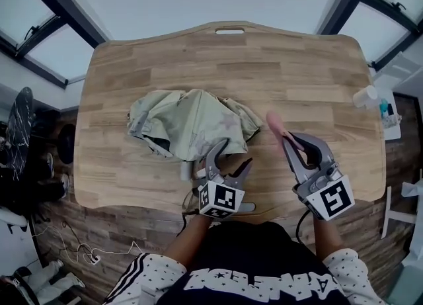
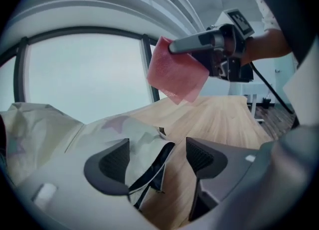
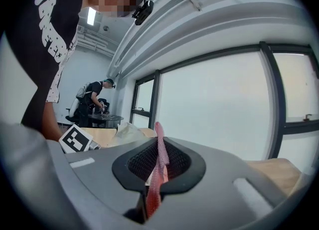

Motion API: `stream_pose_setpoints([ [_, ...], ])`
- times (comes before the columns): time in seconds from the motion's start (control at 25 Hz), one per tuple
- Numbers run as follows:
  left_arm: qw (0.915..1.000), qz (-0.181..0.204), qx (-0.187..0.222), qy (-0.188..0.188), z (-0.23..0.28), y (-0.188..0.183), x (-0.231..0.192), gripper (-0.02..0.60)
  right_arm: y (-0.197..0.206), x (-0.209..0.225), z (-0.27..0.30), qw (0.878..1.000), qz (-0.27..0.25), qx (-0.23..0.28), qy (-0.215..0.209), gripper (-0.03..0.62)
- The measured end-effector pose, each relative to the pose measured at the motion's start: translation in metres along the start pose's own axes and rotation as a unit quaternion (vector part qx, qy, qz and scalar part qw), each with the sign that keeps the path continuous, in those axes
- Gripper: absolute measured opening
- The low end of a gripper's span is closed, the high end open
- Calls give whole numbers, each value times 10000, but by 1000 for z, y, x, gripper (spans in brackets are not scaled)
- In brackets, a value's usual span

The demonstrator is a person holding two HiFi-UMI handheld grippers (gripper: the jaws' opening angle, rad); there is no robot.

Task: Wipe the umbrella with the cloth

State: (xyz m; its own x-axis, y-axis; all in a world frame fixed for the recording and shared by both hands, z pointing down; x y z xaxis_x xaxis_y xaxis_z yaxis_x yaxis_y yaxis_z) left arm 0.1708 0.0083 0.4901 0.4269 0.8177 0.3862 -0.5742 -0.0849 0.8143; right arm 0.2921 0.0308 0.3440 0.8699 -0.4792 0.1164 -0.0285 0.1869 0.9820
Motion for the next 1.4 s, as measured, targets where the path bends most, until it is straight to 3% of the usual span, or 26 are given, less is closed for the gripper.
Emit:
stream_pose_setpoints([
  [0.16, 9987, -80, -288, -417, 8, 9, -4, 329, 6, 6, -9, 9999, -26, -87, -86, 26],
  [0.28, 9967, -172, -418, -668, 8, 13, -9, 215, 10, 7, -13, 9998, -46, -130, -162, 26],
  [0.44, 9941, -344, -365, -958, -1, 12, -20, 17, 12, 7, -13, 9995, -65, -179, -246, 26],
  [0.48, 9933, -412, -319, -1028, -4, 11, -24, 5, 12, 6, -12, 9995, -61, -166, -269, 26],
  [0.8, 9867, -744, 188, -1430, -40, -4, -51, -2, 12, -1, 4, 9991, 151, -12, -397, 26],
  [1.0, 9737, -1153, 617, -1865, -79, -11, -89, -2, 7, -12, 21, 9984, 219, 104, -511, 26],
  [1.16, 9641, -1443, 653, -2130, -107, 4, -118, -2, 4, -25, 37, 9982, 273, 106, -529, 26],
  [1.4, 9593, -1622, 757, -2183, -129, 21, -147, -2, 0, -43, 59, 9981, 290, 149, -515, 26],
])
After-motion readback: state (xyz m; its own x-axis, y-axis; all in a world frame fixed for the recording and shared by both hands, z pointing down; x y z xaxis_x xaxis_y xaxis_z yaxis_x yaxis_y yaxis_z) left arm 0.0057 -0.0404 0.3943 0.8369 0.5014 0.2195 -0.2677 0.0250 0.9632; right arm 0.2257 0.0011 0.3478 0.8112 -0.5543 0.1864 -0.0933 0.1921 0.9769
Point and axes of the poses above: the fingertips, and each gripper's own axes: z forward along the fingers, x to its right, y out of its underside, the point moved 4 cm from there along -z, backward along the fingers, and after that the axes turned 12 degrees about z, right-handed, at the moved point
